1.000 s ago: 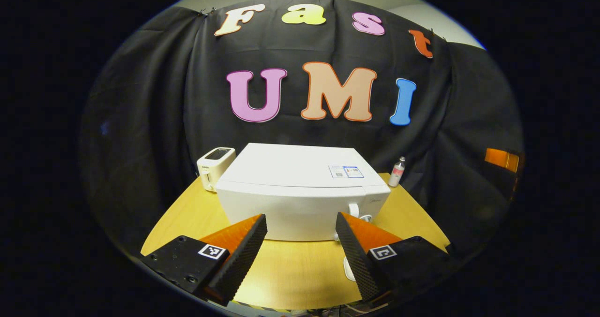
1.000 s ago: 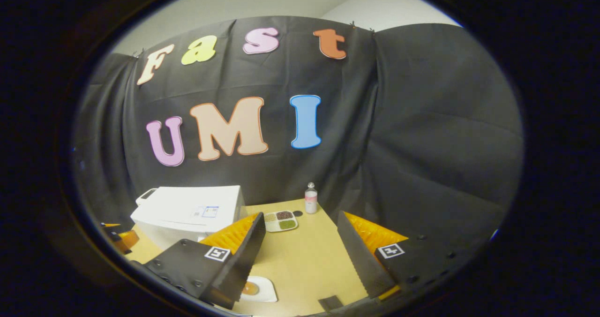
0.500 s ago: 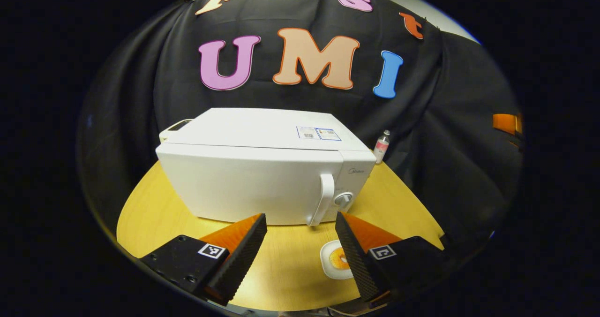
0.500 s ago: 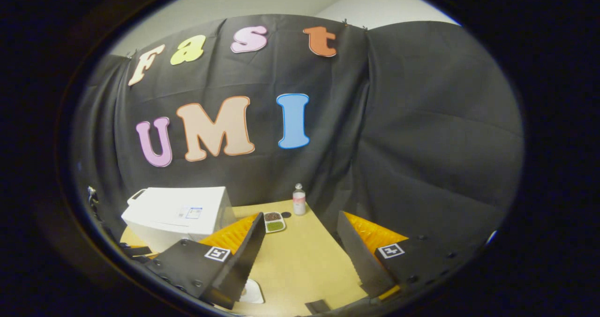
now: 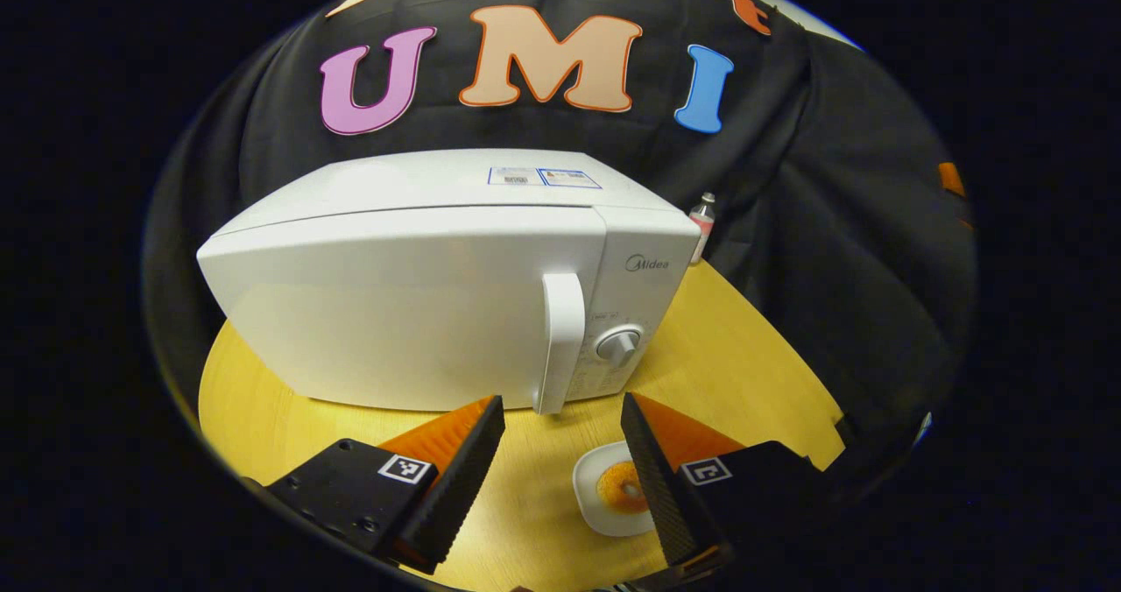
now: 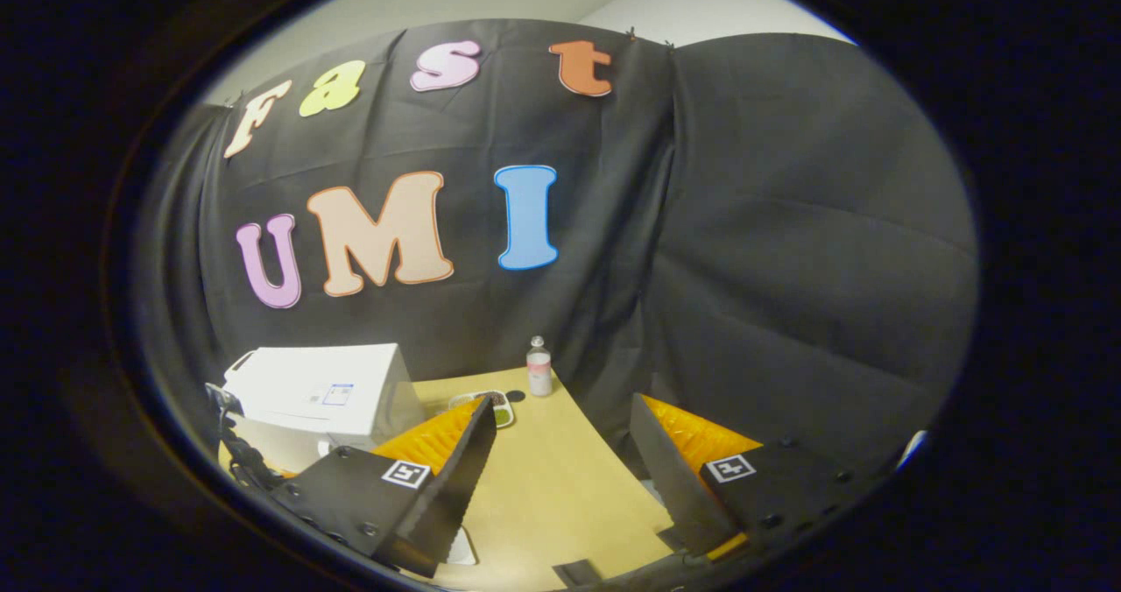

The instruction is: Open the microwave oven with the left hand, put the food in, and close the microwave oven.

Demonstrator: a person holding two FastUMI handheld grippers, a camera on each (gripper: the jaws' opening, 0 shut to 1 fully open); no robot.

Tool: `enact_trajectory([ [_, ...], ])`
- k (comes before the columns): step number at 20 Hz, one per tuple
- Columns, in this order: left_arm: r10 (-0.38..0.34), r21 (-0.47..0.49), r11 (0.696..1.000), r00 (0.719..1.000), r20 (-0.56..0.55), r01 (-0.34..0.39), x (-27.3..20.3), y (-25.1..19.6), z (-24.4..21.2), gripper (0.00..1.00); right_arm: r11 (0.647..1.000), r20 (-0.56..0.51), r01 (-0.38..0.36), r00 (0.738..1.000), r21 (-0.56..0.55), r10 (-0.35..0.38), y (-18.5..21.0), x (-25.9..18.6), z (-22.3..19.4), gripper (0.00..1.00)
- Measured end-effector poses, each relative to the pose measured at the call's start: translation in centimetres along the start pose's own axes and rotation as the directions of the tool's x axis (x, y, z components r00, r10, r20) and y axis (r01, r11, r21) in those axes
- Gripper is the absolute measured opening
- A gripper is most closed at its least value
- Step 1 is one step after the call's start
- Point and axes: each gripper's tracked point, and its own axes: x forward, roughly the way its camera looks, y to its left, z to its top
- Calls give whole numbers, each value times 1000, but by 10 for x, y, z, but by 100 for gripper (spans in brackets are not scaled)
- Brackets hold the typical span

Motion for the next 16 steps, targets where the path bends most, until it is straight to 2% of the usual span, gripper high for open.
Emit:
enact_trajectory([
  [6, 42, -17, 999, 998, -48, -42, 33, 4, -9, 80, 1000, -10, 7, 1000, -9, -7, -9, 5, -4, 98],
  [9, 74, -27, 997, 995, -67, -76, 48, 11, -11, 62, 1000, -18, 11, 1000, -9, -11, -14, 7, -9, 98],
  [13, 102, -26, 994, 992, -72, -104, 59, 17, -10, 51, 1000, -41, 13, 999, -5, -13, -20, 9, -18, 98],
  [14, 100, -25, 994, 992, -76, -102, 60, 16, -10, 51, 1000, -46, 17, 999, -7, -18, -21, 11, -21, 98],
  [15, 97, -18, 995, 992, -83, -98, 60, 14, -11, 44, 1000, -50, 22, 999, -8, -22, -23, 11, -21, 98],
  [16, 102, -7, 995, 990, -95, -103, 60, 14, -13, 41, 1000, -52, 24, 998, -7, -24, -25, 11, -22, 98],
])
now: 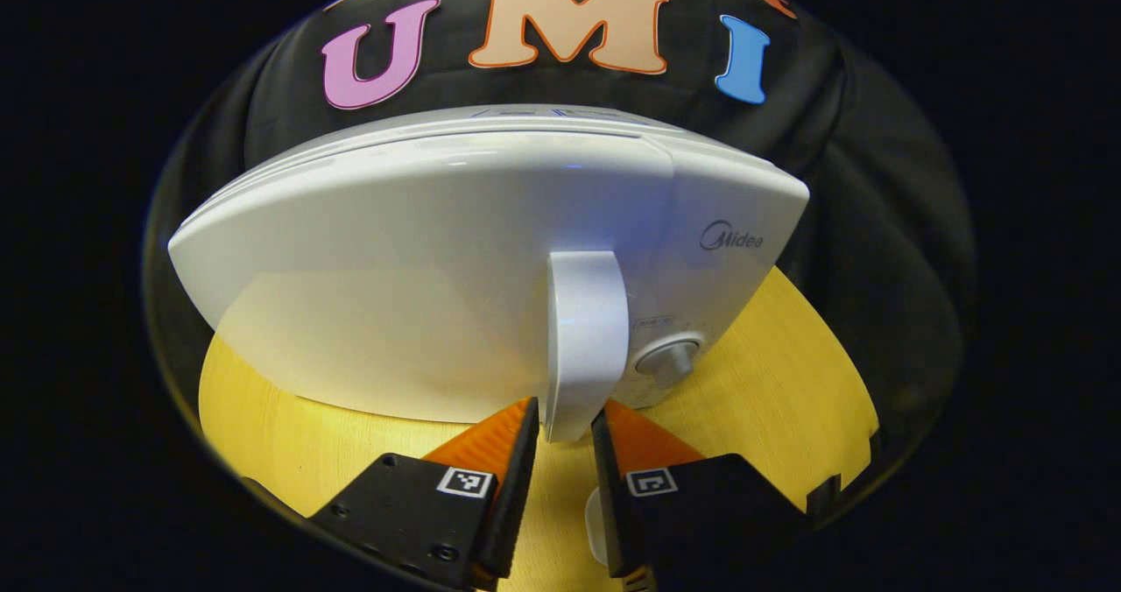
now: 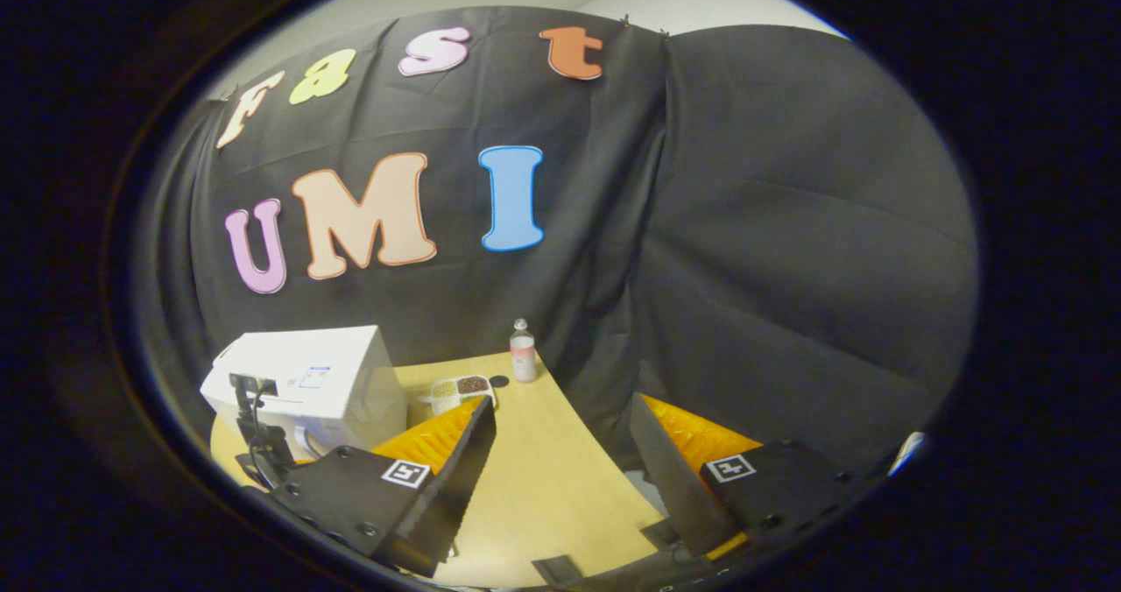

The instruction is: Open the microwave oven with the left hand, put the food in, and close the microwave oven.

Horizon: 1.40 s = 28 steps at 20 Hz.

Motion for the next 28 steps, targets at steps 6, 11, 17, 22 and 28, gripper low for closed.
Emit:
enact_trajectory([
  [6, 15, 29, 999, 1000, 1, -15, 3, -2, 0, 25, 1000, -19, 8, 1000, 13, -8, -6, 0, -7, 98],
  [11, 3, 37, 999, 1000, 10, -3, 1, -2, -2, 17, 1000, -33, 6, 999, 2, -6, -7, -6, -13, 98],
  [17, -1, 21, 1000, 1000, 24, 1, 0, -1, -1, 11, 1000, -43, -2, 999, -22, 1, -4, -18, -21, 98],
  [22, 22, -42, 999, 999, 47, -20, -2, -1, -1, 8, 999, -79, -12, 997, -49, 8, 3, -29, -40, 98],
  [28, 36, -91, 995, 997, 66, -30, -4, 0, 0, 5, 999, -102, -43, 994, -24, 41, 23, -36, -52, 92],
])
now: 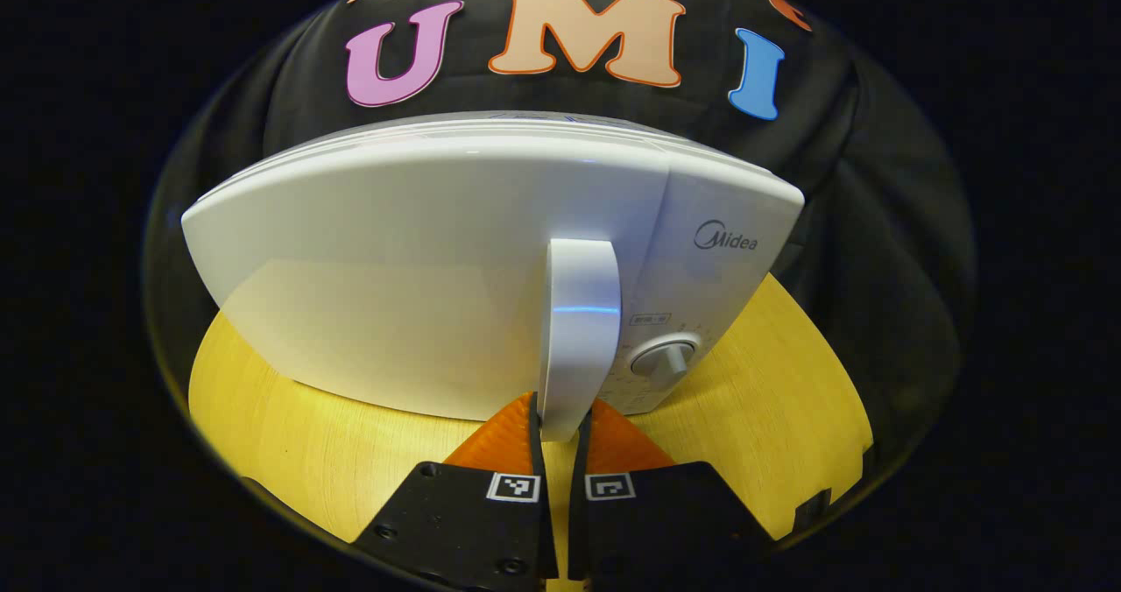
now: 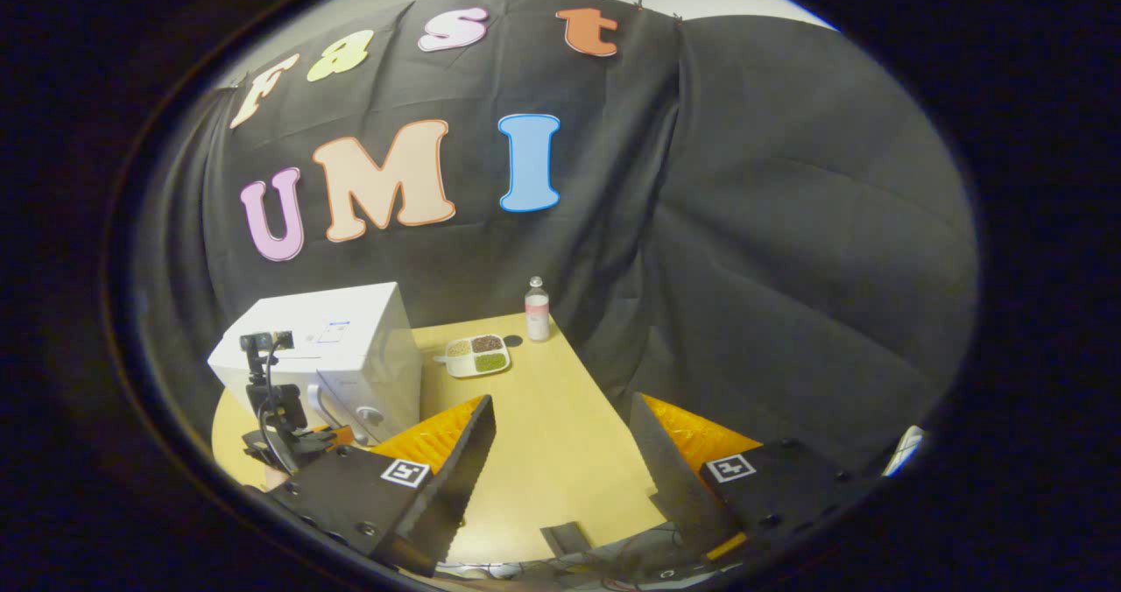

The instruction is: Open the microwave oven with the left hand, put the food in, and close the microwave oven.

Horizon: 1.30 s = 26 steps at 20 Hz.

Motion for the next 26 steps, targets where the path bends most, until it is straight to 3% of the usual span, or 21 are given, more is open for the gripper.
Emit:
enact_trajectory([
  [5, 9, -56, 998, 999, -43, -12, -18, 2, -15, 5, 999, -17, 33, 999, -24, -33, -5, 7, -3, 92],
  [8, -25, 14, 1000, 999, -41, 26, -44, 9, -35, 5, 999, -32, 46, 998, -23, -47, -10, 18, -3, 92],
  [10, -42, 9, 999, 996, -73, 43, -57, 11, -43, 5, 999, -43, 29, 999, -30, -30, -7, 27, -3, 92],
  [11, -43, 10, 999, 996, -82, 44, -61, 13, -46, 5, 999, -43, 25, 999, -46, -27, -6, 32, -2, 98],
  [20, -49, 56, 997, 995, -83, 54, -76, 19, -59, 13, 993, -81, -78, 994, -86, 71, 31, 47, -12, 99],
  [21, -50, 53, 997, 995, -82, 55, -77, 20, -60, 15, 992, -82, -90, 993, -83, 83, 35, 46, -13, 93],
  [26, -63, -29, 998, 993, -99, 60, -87, 26, -68, 21, 989, -94, -126, 989, -83, 118, 47, 41, -21, 93],
])
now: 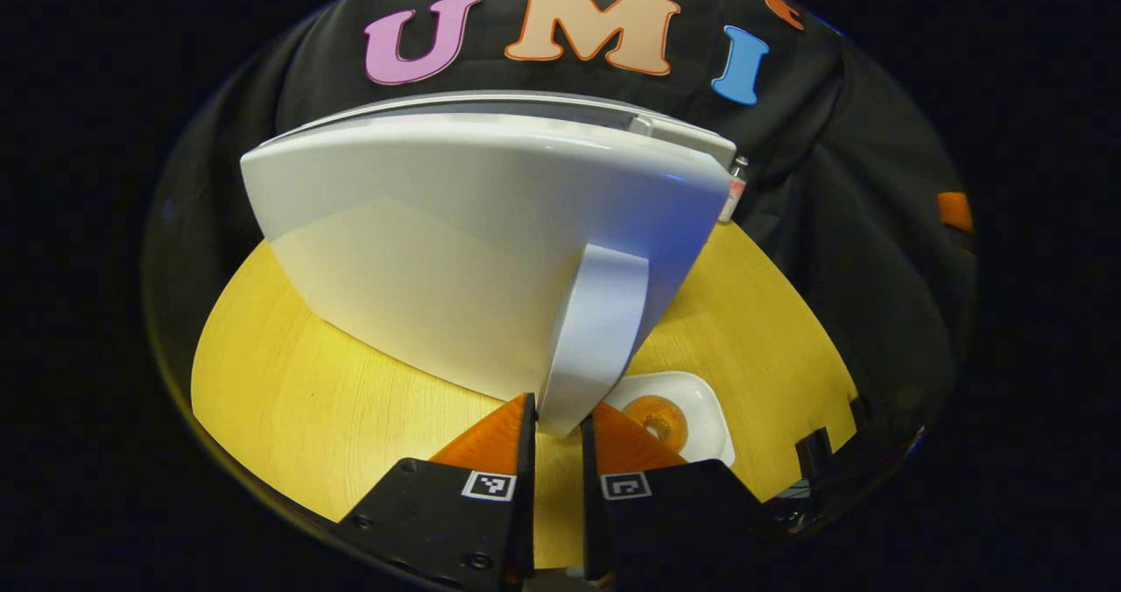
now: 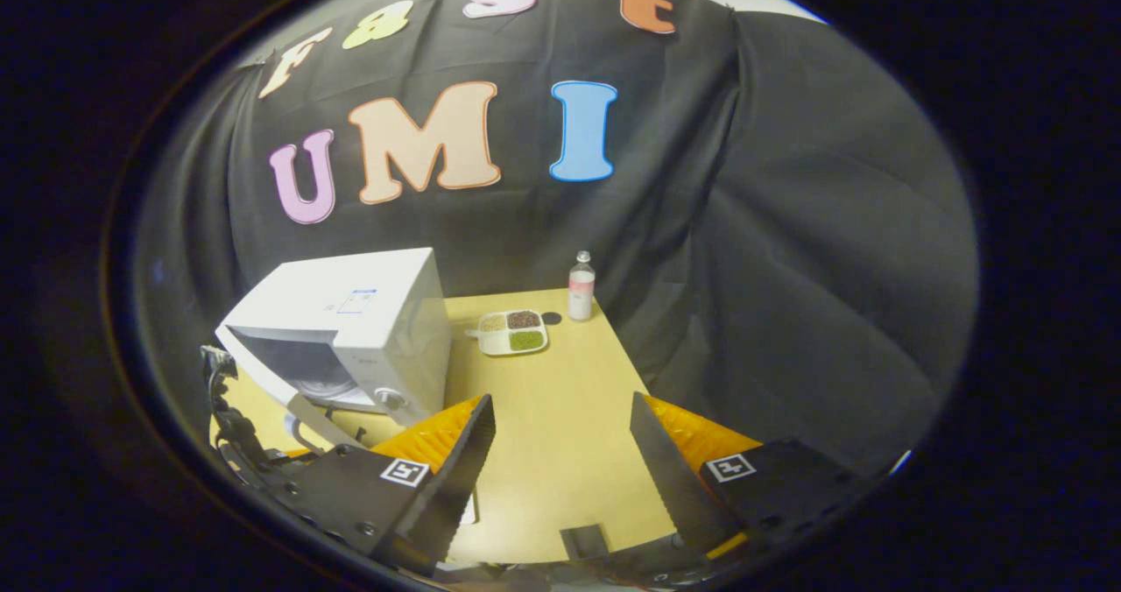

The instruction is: Open the microwave oven with the left hand, put the food in, and close the microwave oven.

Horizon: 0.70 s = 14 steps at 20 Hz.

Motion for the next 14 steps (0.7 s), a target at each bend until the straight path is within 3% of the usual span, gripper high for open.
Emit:
enact_trajectory([
  [7, 17, -63, 998, 1000, -8, -17, -18, 9, -13, 25, 999, -26, -41, 999, 11, 42, 12, -4, -14, 93],
  [8, 21, -70, 997, 1000, -9, -22, -21, 11, -15, 25, 999, -29, -47, 998, 10, 47, 14, -4, -17, 99],
  [9, 25, -75, 997, 1000, -8, -26, -25, 13, -18, 28, 999, -32, -54, 998, 8, 54, 16, -4, -18, 92],
  [10, 39, -74, 997, 999, -5, -39, -28, 18, -21, 28, 998, -36, -62, 997, 8, 62, 19, -3, -21, 93],
  [12, 74, -69, 995, 997, -6, -74, -36, 31, -24, 39, 996, -49, -85, 995, 12, 85, 26, -1, -25, 93],
  [13, 74, -68, 995, 997, -7, -74, -40, 33, -25, 53, 995, -55, -99, 994, 14, 99, 30, 0, -27, 98],
  [14, 79, -68, 994, 997, -8, -80, -46, 38, -25, 56, 994, -62, -112, 992, 14, 113, 35, 1, -30, 93],
])
